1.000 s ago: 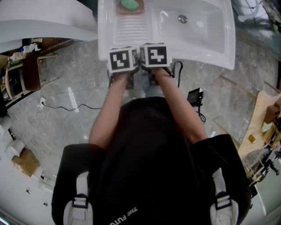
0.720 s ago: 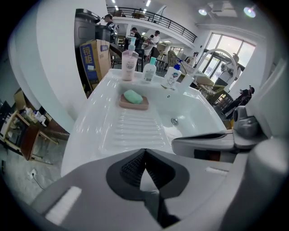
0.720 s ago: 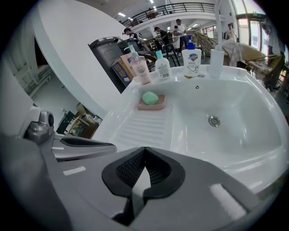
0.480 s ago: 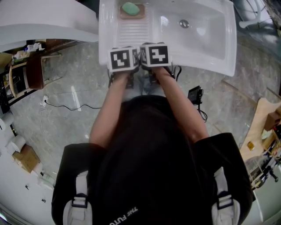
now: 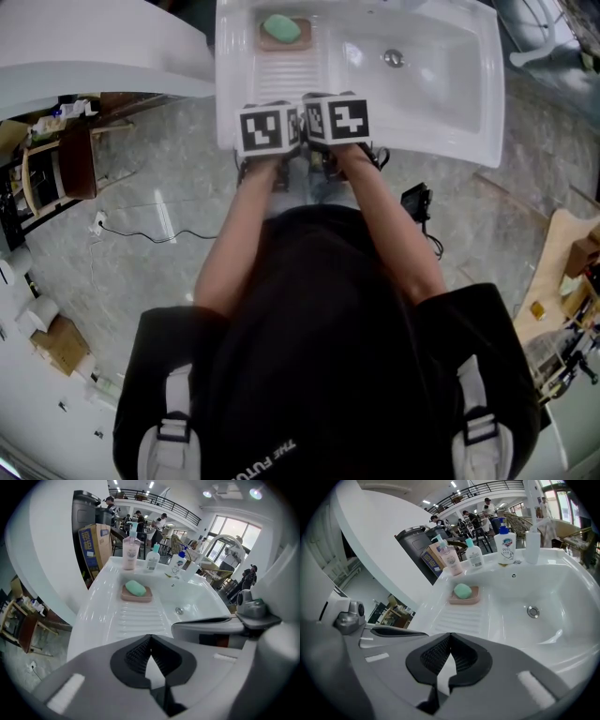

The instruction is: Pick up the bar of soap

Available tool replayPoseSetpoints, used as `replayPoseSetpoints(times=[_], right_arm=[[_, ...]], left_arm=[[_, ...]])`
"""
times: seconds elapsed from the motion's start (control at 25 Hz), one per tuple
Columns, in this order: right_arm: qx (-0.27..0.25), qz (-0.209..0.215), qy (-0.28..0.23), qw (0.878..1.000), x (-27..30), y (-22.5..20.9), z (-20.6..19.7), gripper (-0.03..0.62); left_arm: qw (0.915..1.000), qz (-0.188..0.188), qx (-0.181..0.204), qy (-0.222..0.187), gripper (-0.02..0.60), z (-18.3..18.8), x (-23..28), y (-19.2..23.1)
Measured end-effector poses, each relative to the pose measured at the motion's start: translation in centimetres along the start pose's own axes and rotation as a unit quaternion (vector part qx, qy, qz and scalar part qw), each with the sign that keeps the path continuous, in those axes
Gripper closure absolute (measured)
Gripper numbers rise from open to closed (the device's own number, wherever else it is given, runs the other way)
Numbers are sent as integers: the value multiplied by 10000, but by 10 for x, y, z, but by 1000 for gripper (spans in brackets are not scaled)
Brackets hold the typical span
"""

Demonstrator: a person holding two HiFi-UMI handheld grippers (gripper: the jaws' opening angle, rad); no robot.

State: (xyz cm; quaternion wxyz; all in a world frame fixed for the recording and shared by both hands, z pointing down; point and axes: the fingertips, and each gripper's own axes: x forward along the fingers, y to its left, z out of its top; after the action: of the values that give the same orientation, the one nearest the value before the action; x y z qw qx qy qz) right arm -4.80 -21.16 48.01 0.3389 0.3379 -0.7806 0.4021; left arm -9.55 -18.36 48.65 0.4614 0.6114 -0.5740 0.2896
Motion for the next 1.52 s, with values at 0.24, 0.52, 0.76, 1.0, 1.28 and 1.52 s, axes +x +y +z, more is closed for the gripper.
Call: replayPoseSetpoints(times=[0.24, 0.52, 0.76, 1.0, 1.28, 1.52], right_arm=[[116, -162, -60, 9998, 19, 7, 13, 580], [154, -576, -165, 9981, 25, 9, 39, 579], [192, -889, -214, 9956, 32, 5, 57, 579], [200, -1139, -247, 9930, 40, -2, 66, 580], [390, -1048, -226, 9935, 58, 11, 62, 579], [438, -1132, 85, 9926, 66, 2, 48, 580]], left_arm=[[9999, -38, 114, 38, 583, 13, 3, 21], [9991, -359, 238, 61, 583, 37, 9, 31], [9978, -534, 376, 60, 583, 56, 21, 40], [9967, -608, 519, 133, 583, 65, 31, 45], [9956, -639, 661, 161, 583, 66, 41, 58], [9947, -643, 711, 358, 583, 59, 54, 59]])
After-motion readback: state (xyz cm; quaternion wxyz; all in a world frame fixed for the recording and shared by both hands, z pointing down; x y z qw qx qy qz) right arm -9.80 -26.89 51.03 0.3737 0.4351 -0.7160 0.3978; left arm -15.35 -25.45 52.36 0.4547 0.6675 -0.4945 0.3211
